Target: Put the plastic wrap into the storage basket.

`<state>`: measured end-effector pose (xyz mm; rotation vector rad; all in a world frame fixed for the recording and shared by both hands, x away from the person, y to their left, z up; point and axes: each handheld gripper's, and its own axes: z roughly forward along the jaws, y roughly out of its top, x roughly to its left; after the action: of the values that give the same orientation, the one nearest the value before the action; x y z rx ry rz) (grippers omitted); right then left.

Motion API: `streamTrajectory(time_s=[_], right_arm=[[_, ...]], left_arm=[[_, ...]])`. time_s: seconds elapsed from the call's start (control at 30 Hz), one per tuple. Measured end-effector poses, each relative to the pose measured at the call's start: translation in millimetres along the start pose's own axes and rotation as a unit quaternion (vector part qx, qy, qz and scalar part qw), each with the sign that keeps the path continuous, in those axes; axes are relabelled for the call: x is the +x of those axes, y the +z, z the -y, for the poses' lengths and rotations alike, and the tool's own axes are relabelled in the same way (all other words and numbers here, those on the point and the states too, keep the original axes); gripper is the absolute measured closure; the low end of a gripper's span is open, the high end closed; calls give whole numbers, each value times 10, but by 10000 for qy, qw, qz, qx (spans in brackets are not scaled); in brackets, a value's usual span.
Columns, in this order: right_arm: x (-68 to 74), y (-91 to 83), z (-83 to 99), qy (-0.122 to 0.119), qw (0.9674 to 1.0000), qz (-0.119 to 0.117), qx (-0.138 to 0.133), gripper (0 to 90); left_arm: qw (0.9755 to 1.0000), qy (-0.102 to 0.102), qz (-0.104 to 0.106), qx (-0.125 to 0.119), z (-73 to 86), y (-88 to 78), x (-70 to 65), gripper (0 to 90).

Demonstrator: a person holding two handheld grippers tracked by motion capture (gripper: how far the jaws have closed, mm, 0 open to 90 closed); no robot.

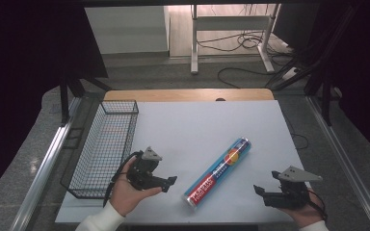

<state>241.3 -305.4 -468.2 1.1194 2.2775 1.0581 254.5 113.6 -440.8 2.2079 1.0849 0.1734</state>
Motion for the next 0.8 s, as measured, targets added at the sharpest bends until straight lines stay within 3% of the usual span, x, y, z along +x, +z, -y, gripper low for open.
streamTrajectory(time_s=[0.23, 0.37, 0.8], right_arm=[[-35, 7, 15, 48, 10000, 51, 25, 177], [-50, 9, 19, 63, 9999, 84, 40, 178], [-87, 13, 33, 102, 9997, 211, 57, 181]], left_arm=[[9997, 103, 200, 102, -141, 152, -93, 165], [9994, 55, 334, 84, -179, 195, -134, 167], [9961, 64, 854, 191, -374, 395, -218, 176]])
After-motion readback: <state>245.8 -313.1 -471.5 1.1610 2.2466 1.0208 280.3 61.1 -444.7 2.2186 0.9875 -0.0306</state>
